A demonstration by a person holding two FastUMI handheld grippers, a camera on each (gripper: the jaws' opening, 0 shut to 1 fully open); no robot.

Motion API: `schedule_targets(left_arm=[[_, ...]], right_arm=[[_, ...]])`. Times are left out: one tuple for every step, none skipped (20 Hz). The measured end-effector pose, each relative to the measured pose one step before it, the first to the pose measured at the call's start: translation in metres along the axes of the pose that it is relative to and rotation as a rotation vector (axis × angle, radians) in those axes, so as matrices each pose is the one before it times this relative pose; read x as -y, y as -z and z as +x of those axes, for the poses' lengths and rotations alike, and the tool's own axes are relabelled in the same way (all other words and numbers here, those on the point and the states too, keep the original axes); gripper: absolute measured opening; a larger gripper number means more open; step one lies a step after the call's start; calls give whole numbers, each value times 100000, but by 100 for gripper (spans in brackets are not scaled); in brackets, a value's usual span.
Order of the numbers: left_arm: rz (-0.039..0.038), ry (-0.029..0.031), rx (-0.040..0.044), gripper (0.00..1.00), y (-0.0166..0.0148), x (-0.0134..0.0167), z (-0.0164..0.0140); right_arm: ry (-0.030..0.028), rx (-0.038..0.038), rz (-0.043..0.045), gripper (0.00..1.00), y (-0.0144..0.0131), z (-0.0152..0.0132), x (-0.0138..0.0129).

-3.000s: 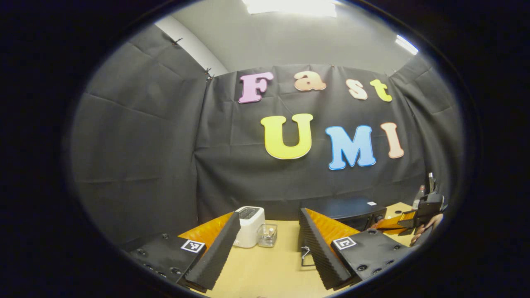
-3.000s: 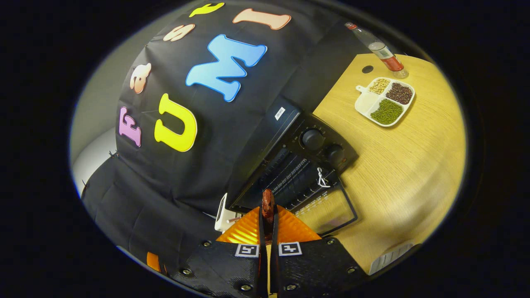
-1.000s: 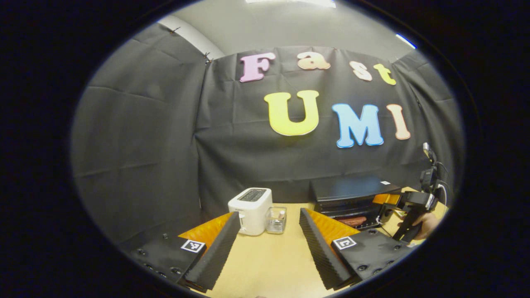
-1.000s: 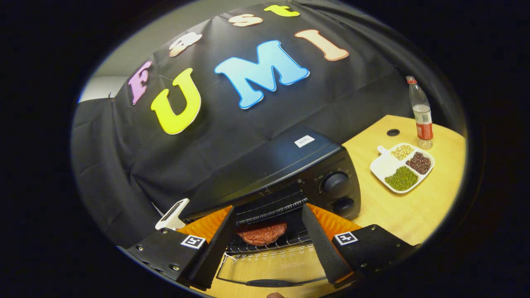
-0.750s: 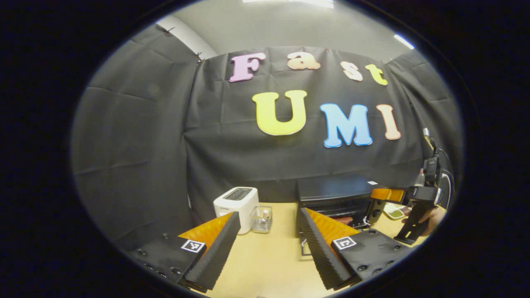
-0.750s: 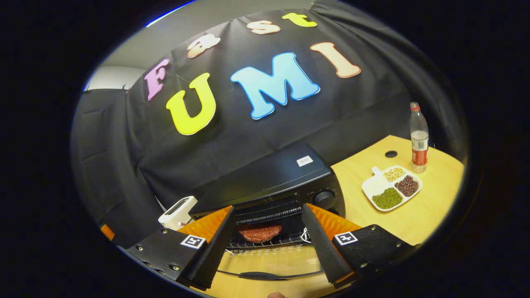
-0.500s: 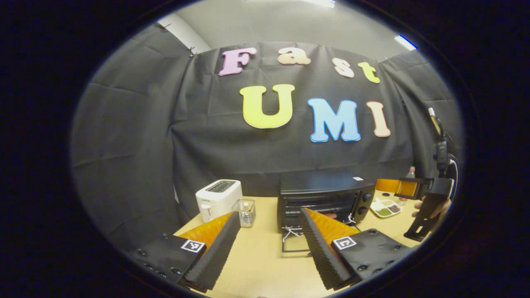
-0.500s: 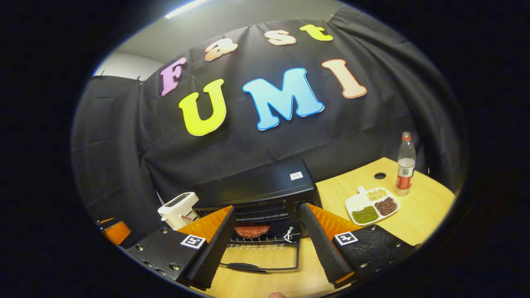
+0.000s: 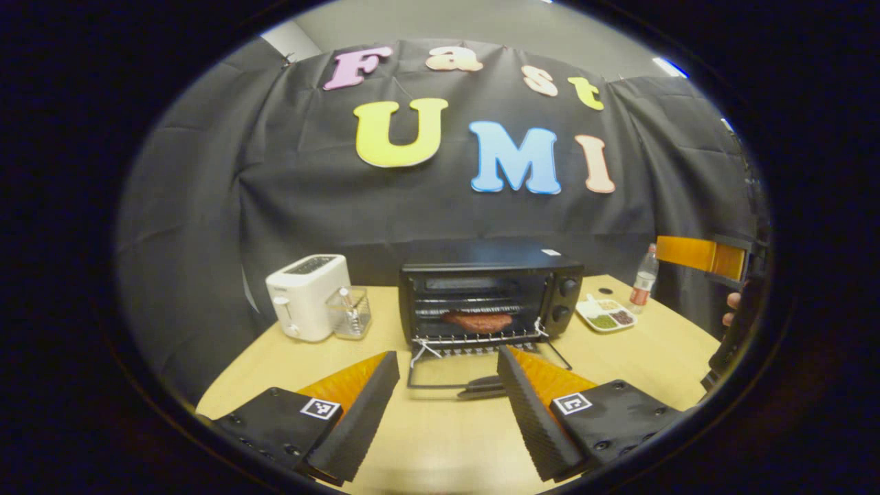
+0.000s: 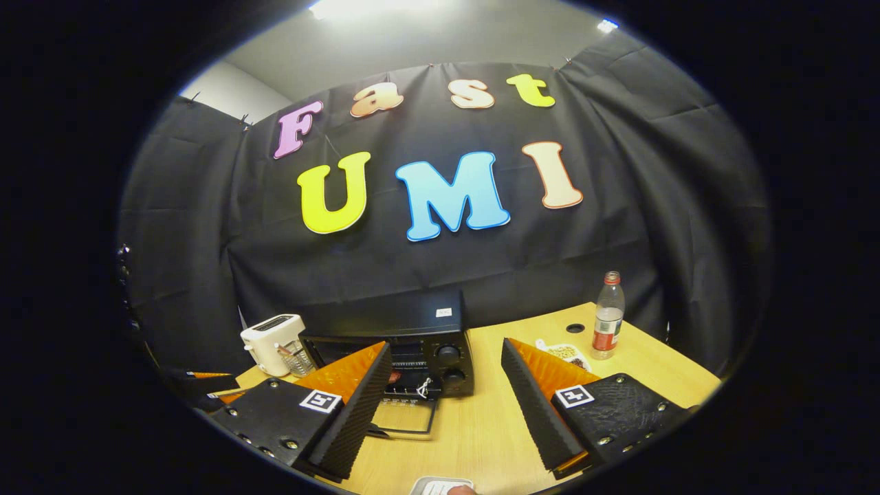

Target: Open the electric oven with the left hand, put the food in, and close the electric oven.

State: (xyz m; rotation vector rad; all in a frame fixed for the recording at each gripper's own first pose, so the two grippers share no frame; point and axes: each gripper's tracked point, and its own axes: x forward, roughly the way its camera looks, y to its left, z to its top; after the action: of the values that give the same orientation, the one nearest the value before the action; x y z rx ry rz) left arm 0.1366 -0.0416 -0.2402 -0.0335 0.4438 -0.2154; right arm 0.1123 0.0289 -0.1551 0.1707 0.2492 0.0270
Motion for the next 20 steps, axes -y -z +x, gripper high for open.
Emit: schedule_targets(left_arm=[[-1070, 1647, -2991, 100, 1080, 816, 572], [-1254, 1841, -2813, 99, 935, 853, 744], [-936, 1599, -2683, 98, 1048, 849, 741], [-701, 1367, -2930, 97, 862, 681, 900], [-956, 1555, -3061, 97, 1100, 616, 986], [-1070, 1721, -3657, 97, 988, 688, 988], [-920, 1022, -3166, 97, 987, 353, 1015], [-616, 132, -3377, 97, 943, 102, 939], [-731, 167, -2510, 97, 780, 89, 805], [-933, 126, -2360, 97, 621, 21, 778], [-955, 197, -1917, 97, 590, 44, 672], [-669, -829, -1769, 97, 628, -296, 408], [-597, -752, -1269, 100, 324, -237, 641], [-533, -583, -1061, 97, 324, -163, 756], [-382, -305, -1111, 96, 229, -115, 667], [-211, 213, -1044, 100, 300, 130, 726], [254, -6, -625, 99, 101, 61, 461], [780, -142, -285, 97, 32, 56, 471], [1214, -444, -361, 97, 23, 7, 493], [1304, -636, -755, 97, 257, -67, 493]], right_arm=[[1673, -623, -917, 97, 166, -561, 708], [1598, -188, -772, 97, 115, -596, 583], [2051, 28, -570, 97, -28, -436, 699], [1795, 366, -608, 97, -207, -416, 630], [2160, 559, -703, 97, -216, -339, 590], [2418, 244, -1131, 97, -239, -295, 676], [2836, 249, -1024, 97, -97, -424, 751], [2412, 582, -874, 97, -303, -367, 662], [1855, 710, -795, 97, -251, -263, 440], [1734, 299, -560, 98, -184, -340, 494], [1246, -102, -247, 97, 30, -345, 406], [1271, -478, 164, 97, 57, -256, 407], [1009, -850, 233, 97, 139, -225, 255], [1296, -892, -24, 97, 260, -170, 299], [1661, -730, -635, 97, 147, -203, 559], [1118, -386, -656, 97, -42, -99, 360], [672, -461, -539, 97, 21, -188, 168], [527, -48, -553, 97, -140, -4, 209], [627, 70, -423, 97, -121, -26, 216], [201, -148, -201, 97, -97, -125, 128]])
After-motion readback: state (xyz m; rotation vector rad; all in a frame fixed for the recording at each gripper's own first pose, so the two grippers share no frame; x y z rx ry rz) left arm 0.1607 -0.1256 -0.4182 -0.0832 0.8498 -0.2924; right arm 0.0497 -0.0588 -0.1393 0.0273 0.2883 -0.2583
